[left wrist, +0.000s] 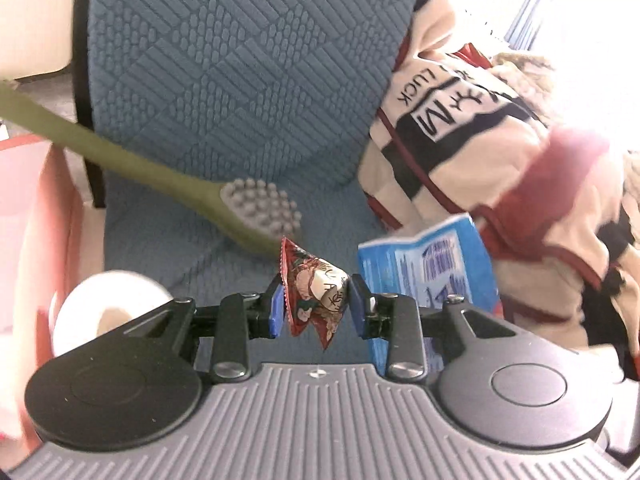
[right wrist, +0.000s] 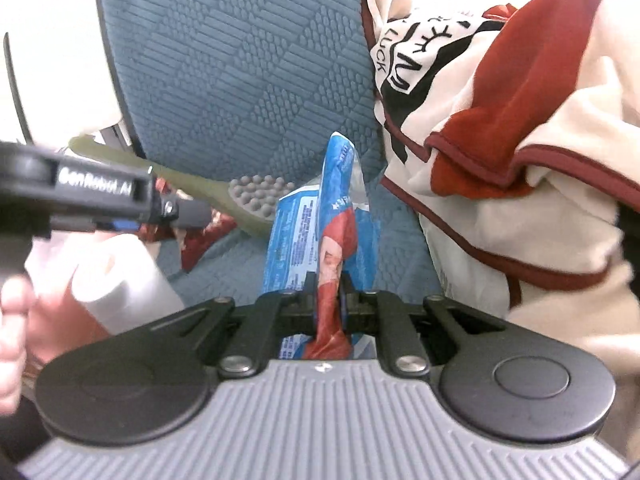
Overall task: Organize soft objects
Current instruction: 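Carry the candy wrapper and blue snack packet over the pink box with both tools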
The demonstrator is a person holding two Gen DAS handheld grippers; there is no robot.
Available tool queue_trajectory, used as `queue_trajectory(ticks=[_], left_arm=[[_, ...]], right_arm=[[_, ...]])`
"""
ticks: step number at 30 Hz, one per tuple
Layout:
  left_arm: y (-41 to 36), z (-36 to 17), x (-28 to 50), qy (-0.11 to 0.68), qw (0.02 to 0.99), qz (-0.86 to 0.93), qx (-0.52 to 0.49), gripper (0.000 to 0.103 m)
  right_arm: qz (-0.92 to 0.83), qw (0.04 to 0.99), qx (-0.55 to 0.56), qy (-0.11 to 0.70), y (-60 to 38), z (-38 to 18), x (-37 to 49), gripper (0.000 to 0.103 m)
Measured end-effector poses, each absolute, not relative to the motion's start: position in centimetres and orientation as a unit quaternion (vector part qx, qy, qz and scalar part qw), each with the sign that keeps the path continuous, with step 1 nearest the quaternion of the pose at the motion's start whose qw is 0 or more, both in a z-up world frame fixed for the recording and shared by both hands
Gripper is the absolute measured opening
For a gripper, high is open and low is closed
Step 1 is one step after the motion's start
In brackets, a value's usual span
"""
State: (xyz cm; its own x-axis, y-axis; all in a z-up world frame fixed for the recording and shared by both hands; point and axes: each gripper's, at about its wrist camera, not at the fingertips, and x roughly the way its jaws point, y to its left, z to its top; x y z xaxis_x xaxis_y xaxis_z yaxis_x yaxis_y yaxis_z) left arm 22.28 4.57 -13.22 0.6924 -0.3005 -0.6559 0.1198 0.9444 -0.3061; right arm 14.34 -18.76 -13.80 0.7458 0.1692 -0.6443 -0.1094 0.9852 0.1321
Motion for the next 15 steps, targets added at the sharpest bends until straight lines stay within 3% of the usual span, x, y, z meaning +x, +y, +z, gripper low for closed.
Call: queue_trajectory(ticks=[15], left_arm=[[5.6, -11.3, 12.6, 0.380, 0.910, -0.117, -0.116, 0.037]], right_arm=[[0.080, 0.933, 0.037, 0.349, -17.1, -10.6, 8.3, 0.014]])
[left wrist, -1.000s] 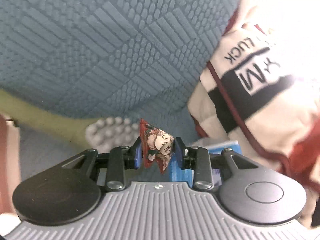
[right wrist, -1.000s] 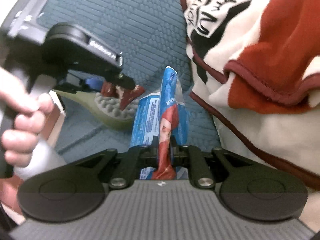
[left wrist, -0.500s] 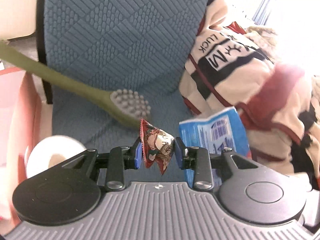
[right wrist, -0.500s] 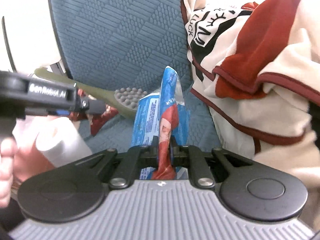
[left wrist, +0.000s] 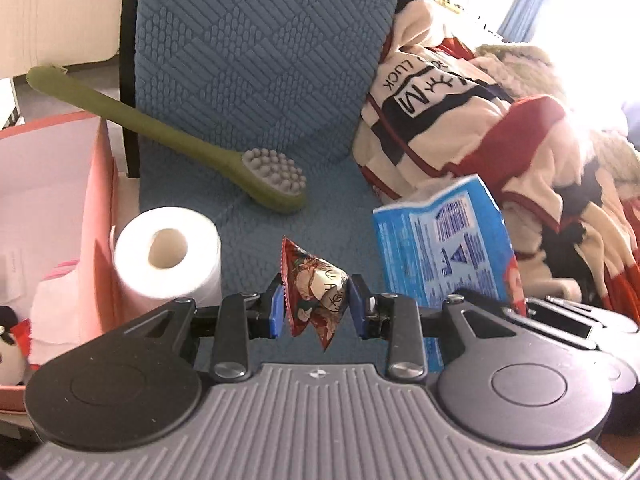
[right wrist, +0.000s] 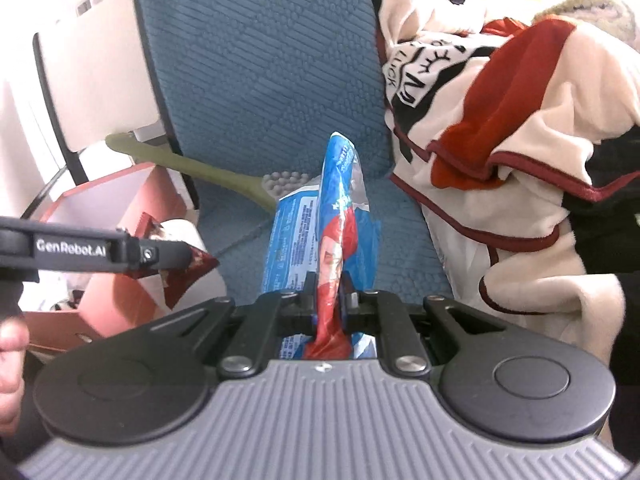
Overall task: Organize soft objects
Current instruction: 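Carry the candy wrapper and blue snack packet over the pink box with both tools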
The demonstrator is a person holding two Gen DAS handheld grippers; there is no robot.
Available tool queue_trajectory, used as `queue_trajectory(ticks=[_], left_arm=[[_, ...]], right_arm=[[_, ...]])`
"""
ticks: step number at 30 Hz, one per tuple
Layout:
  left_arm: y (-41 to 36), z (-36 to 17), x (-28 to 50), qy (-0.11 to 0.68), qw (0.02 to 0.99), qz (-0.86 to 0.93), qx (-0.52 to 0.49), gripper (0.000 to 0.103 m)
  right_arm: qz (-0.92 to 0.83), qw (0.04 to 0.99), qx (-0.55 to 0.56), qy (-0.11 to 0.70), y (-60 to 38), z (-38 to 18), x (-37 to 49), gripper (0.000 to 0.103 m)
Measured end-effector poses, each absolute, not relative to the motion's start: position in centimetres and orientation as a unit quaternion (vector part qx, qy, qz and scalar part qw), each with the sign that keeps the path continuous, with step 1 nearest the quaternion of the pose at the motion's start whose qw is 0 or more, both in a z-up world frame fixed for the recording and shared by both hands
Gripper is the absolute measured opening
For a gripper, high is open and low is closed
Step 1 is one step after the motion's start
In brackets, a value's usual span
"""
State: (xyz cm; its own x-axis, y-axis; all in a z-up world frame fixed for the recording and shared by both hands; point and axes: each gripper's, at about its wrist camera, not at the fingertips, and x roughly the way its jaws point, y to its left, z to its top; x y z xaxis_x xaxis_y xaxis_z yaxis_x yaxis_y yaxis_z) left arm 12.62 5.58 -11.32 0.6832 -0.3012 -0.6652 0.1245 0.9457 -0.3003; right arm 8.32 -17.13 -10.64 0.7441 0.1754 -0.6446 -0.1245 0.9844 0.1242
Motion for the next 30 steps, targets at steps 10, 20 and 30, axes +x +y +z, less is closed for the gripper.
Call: queue_trajectory(ticks=[10, 20, 30], left_arm=[[8.5, -9.3, 7.8, 0.366, 0.915, -0.122, -0.113, 0.037], [13.3, -7.5, 3.7, 0.353, 0.922, -0.088, -0.135, 0.037], [19.1, -6.6, -0.4, 0.333, 0.929, -0.026, -0.160, 0.037]], right_arm=[[0.088, 0.934, 0.022, 0.345, -13.6, -6.9, 4.8, 0.014], [0.132, 0.930, 0.010, 0.343, -8.9, -4.8, 3.3, 0.014], [0.205, 0.920, -0.013, 0.335, -2.2, -2.5, 3.0, 0.014]])
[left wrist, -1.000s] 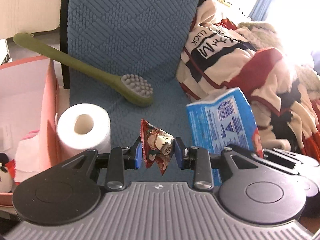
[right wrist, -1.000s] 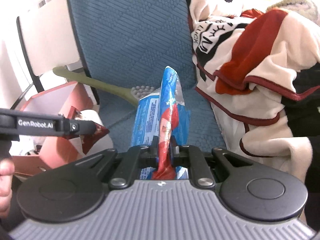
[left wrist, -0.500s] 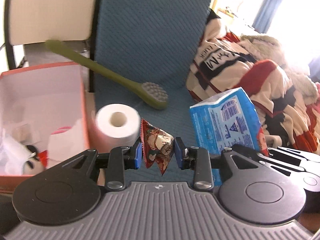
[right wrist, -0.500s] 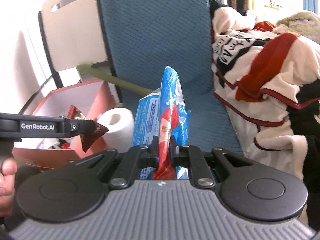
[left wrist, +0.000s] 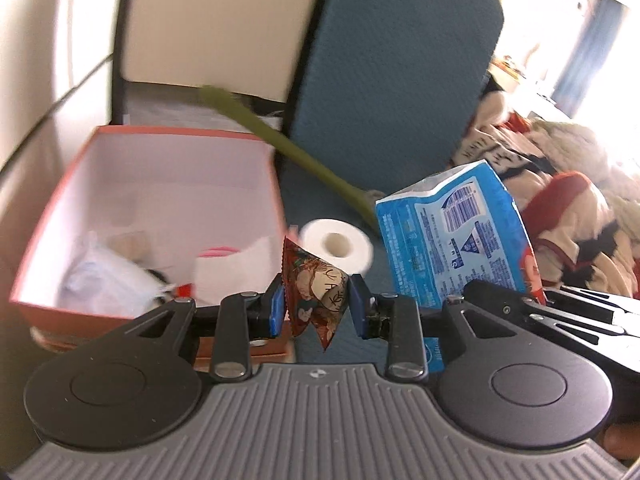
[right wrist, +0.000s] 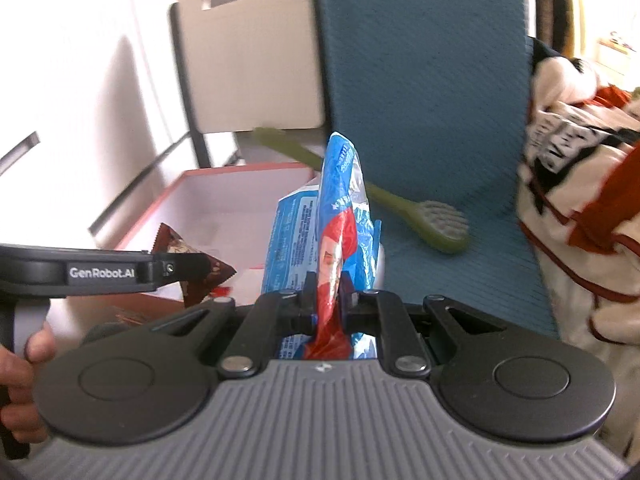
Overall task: Organize soft objects
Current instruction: 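Carry the candy wrapper and blue snack packet over the pink box with both tools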
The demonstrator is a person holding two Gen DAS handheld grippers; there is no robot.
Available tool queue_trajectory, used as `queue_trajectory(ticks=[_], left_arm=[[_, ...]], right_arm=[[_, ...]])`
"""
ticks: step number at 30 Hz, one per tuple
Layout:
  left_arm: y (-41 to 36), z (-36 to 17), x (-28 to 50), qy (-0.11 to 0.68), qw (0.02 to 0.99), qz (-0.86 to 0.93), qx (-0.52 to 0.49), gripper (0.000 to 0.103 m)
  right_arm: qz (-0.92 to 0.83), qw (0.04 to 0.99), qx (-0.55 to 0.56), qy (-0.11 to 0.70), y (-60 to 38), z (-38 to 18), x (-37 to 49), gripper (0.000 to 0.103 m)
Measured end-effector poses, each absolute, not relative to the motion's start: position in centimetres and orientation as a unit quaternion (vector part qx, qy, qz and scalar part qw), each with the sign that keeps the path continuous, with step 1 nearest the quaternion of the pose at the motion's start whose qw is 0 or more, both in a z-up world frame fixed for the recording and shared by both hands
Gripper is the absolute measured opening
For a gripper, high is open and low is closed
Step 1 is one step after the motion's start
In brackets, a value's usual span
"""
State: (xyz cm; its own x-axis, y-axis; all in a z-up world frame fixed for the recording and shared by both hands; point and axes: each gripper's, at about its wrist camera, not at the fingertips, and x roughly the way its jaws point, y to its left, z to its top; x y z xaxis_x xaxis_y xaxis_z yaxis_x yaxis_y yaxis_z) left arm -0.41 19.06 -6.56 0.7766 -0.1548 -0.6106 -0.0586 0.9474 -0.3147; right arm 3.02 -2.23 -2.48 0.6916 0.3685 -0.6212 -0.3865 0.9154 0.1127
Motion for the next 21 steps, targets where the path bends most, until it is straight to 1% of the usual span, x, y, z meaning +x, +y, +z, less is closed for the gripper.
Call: queue_trajectory(ticks=[10, 16, 21], left_arm=[[25.8, -6.0, -3.3, 0.336, 0.923, 0.042, -0.184, 0.037], [29.0, -6.1, -2.8, 0.344, 0.916, 0.066, -0.194, 0.037], [31.4, -7.4, -0.9, 0.356, 0.909, 0.074, -0.206, 0.037]], right_arm=[[0.274, 0.898, -0.024, 0.343, 4.9, -1.9, 3.8, 0.014], [0.287, 0.889, -0.030, 0.356, 8.0, -2.3, 5.6, 0.014], [0.285, 0.883, -0.035, 0.373, 9.9, -3.5, 7.9, 0.014]])
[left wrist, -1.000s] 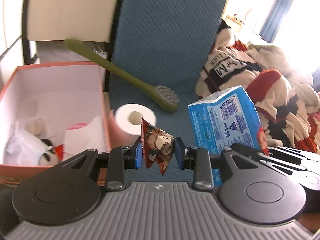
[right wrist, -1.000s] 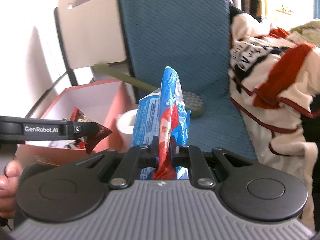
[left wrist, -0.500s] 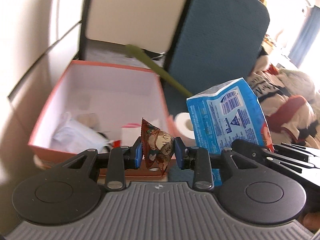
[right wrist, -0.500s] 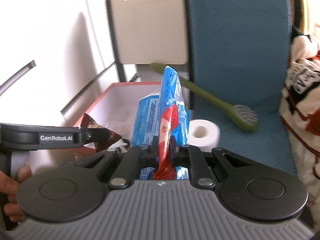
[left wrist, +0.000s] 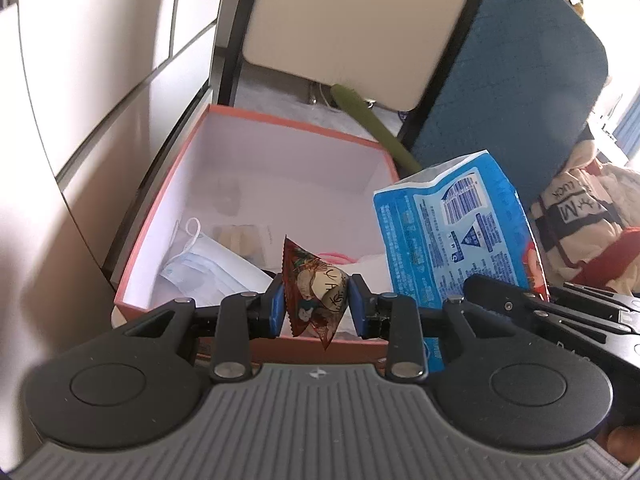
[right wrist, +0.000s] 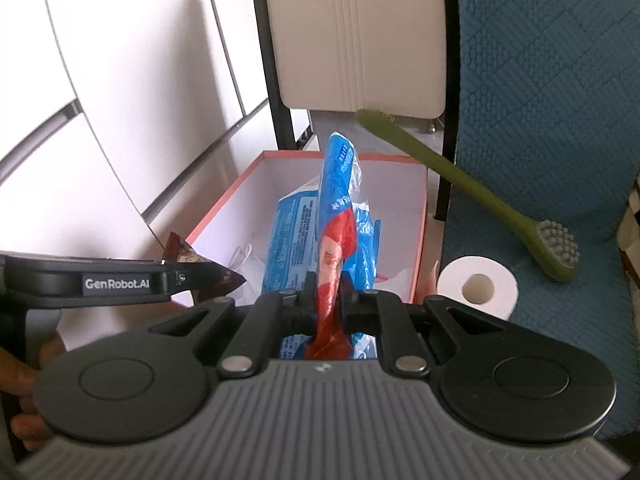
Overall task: Organize soft objects
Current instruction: 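Carry the candy wrapper and blue snack packet over the pink box with both tools, then open the left tool to drop the candy wrapper while the right tool releases the blue packet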
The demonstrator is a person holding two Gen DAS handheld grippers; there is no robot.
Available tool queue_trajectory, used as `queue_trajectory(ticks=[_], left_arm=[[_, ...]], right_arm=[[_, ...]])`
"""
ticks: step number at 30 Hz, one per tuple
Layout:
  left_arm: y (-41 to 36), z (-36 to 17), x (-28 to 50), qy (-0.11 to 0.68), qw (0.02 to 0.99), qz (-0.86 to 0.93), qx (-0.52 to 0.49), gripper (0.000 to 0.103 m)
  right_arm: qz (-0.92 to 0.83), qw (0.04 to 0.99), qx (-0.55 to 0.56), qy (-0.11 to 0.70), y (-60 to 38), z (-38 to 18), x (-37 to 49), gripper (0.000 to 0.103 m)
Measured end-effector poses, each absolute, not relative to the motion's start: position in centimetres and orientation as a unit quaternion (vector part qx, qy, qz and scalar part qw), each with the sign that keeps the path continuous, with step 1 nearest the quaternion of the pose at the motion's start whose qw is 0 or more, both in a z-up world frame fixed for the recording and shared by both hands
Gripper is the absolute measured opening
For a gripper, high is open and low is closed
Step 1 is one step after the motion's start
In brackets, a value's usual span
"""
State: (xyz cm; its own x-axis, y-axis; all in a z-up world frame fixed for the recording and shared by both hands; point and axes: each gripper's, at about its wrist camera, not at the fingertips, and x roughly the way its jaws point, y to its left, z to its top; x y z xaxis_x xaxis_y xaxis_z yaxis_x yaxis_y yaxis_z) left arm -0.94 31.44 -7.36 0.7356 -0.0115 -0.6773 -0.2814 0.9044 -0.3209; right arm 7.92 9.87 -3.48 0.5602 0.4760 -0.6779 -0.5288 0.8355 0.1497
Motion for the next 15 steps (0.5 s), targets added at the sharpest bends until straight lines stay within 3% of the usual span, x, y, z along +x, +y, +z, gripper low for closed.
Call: queue_trajectory(ticks=[15], left_arm=[[35.7, -12.5, 6.8, 0.413, 0.882, 0.063, -0.218, 0.037]], right_arm=[[0.266, 0.864, -0.048, 0.425, 14.5, -9.1, 14.9, 0.014]])
